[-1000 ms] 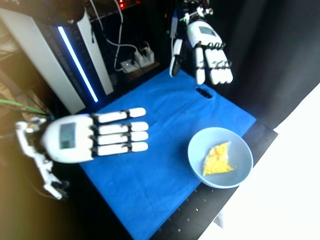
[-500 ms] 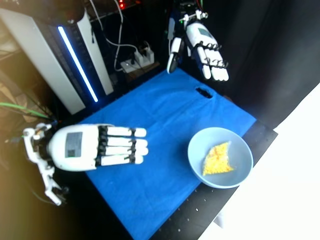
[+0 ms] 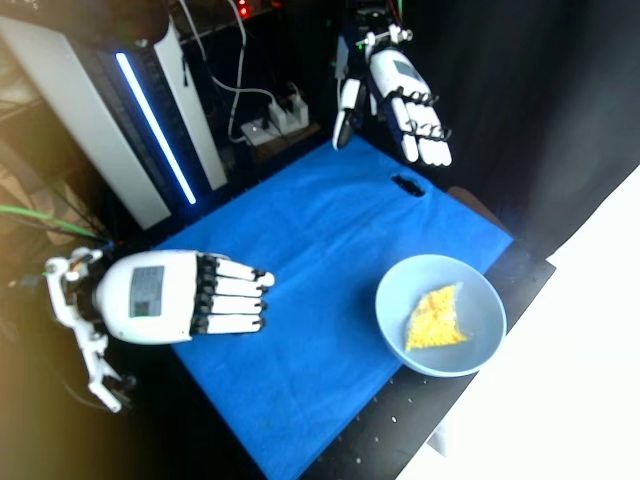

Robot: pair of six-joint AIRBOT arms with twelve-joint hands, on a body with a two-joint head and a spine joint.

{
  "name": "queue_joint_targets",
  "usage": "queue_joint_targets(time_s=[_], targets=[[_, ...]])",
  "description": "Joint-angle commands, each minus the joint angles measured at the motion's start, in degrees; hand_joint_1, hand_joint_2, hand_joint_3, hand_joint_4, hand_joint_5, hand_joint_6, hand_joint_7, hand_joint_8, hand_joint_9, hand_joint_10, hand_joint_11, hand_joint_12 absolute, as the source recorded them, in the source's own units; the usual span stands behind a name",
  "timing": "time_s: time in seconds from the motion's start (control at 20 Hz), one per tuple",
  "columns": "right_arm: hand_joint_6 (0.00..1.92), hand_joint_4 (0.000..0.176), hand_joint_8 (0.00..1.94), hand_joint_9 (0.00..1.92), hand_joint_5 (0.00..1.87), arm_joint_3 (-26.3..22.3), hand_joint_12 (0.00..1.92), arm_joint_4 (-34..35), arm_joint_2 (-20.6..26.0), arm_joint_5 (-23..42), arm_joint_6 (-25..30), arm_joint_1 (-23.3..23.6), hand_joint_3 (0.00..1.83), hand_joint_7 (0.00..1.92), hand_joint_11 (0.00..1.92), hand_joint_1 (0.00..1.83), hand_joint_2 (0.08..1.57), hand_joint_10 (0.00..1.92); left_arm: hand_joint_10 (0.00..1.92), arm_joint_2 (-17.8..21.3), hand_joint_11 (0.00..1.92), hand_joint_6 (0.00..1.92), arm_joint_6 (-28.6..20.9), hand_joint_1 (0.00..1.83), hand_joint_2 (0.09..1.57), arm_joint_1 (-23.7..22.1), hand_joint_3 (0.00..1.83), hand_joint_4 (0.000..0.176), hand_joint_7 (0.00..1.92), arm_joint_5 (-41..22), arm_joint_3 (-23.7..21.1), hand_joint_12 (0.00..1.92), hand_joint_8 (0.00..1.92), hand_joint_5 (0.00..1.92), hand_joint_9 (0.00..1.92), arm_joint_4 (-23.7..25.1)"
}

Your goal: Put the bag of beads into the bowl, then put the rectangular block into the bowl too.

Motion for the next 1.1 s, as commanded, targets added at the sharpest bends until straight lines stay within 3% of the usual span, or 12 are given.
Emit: queue_joint_targets(time_s=[0.0,0.05,0.1,0.15,0.2,0.3,0.55,0.6,0.75,0.8,0.9,1.05], targets=[[0.59,0.116,1.54,0.73,1.10,0.16,1.92,2.20,-0.24,6.38,0.05,0.63,0.00,0.82,0.71,1.03,1.05,1.84,0.00,-0.22,0.00,0.00,-0.42,0.75,0.95,-0.30,0.00,0.069,0.00,-7.01,0.08,0.00,0.00,0.00,0.00,0.25],[0.79,0.115,1.57,0.77,1.07,0.16,1.92,2.24,-0.24,6.38,0.05,0.63,0.00,0.85,0.77,1.06,1.07,1.89,0.00,-0.26,0.00,0.00,-0.54,0.75,0.96,-0.27,0.01,0.094,0.00,-7.12,0.08,0.00,0.00,0.00,0.00,0.25],[0.82,0.048,1.63,0.79,1.07,0.20,1.92,2.25,-0.24,6.38,0.05,0.63,0.00,0.86,0.78,1.09,1.07,1.91,0.00,-0.29,0.00,0.00,-0.66,0.77,0.96,-0.22,0.01,0.096,0.00,-7.21,0.08,0.00,0.00,0.00,0.00,0.25],[0.84,0.009,1.67,0.80,1.06,0.29,1.92,2.25,-0.24,6.38,0.05,0.63,0.00,0.87,0.78,1.10,1.07,1.92,0.00,-0.33,0.00,0.00,-0.76,0.77,0.96,-0.16,0.00,0.105,0.00,-7.30,0.08,0.00,0.00,0.00,0.00,0.25],[0.84,0.000,1.67,0.81,1.06,0.38,1.92,2.25,-0.24,6.38,0.05,0.63,0.00,0.89,0.78,1.12,1.07,1.92,0.00,-0.38,0.00,0.00,-0.84,0.78,0.96,-0.13,0.01,0.105,0.00,-7.36,0.08,0.00,0.00,0.00,0.00,0.25],[0.85,0.000,1.05,0.98,1.05,0.65,1.72,2.32,-0.20,6.40,0.05,0.64,0.00,1.05,0.80,1.16,1.08,1.35,0.00,-0.50,0.00,0.00,-0.91,0.77,0.96,-0.09,0.01,0.104,0.00,-7.48,0.08,0.00,0.00,0.00,0.00,0.25],[0.88,0.000,1.33,1.00,1.04,1.14,1.75,2.48,-0.20,8.09,0.05,3.81,0.00,1.01,0.93,1.17,1.08,1.60,0.00,-0.93,0.00,0.00,-0.97,0.74,0.96,0.04,0.01,0.088,0.00,-7.60,0.10,0.00,0.00,0.00,0.00,0.14],[0.90,0.000,1.13,1.04,1.04,1.65,1.63,2.48,-0.20,9.03,0.05,6.24,0.00,1.03,0.94,1.16,1.08,1.40,0.00,-1.00,0.00,0.00,-1.00,0.74,0.96,0.04,0.01,0.094,0.00,-7.67,0.10,0.00,0.00,0.00,0.00,0.14],[1.00,0.000,1.11,0.98,0.97,3.27,1.64,2.45,-0.21,9.08,0.05,11.26,0.00,0.98,0.93,1.16,1.11,1.40,0.00,-1.16,0.00,0.00,-1.07,0.76,0.96,0.04,0.00,0.091,0.00,-8.21,0.10,0.00,0.00,0.00,0.00,0.14],[0.99,0.000,1.10,1.05,0.97,4.64,1.72,2.45,-1.13,9.06,0.05,13.61,0.00,1.01,1.05,1.16,1.12,1.47,0.00,-1.31,0.00,0.00,-1.17,0.77,0.95,0.04,0.00,0.110,0.00,-8.54,0.10,0.00,0.00,0.00,0.00,0.14],[0.95,0.000,0.92,1.11,0.99,7.71,1.67,2.44,-4.01,8.88,0.05,16.97,0.00,1.09,1.07,1.16,1.11,1.38,0.00,-1.63,0.00,0.00,-1.40,0.78,0.95,0.04,0.00,0.111,0.00,-8.92,0.14,0.00,0.00,0.00,0.00,0.13],[0.98,0.000,0.99,1.26,0.99,13.71,1.73,2.23,-9.86,6.33,0.05,23.13,0.00,1.20,1.17,1.16,1.11,1.42,0.00,-2.25,0.00,0.00,-1.70,0.80,0.95,0.03,0.00,0.112,0.00,-9.35,0.46,0.00,0.00,0.00,0.00,0.13]])
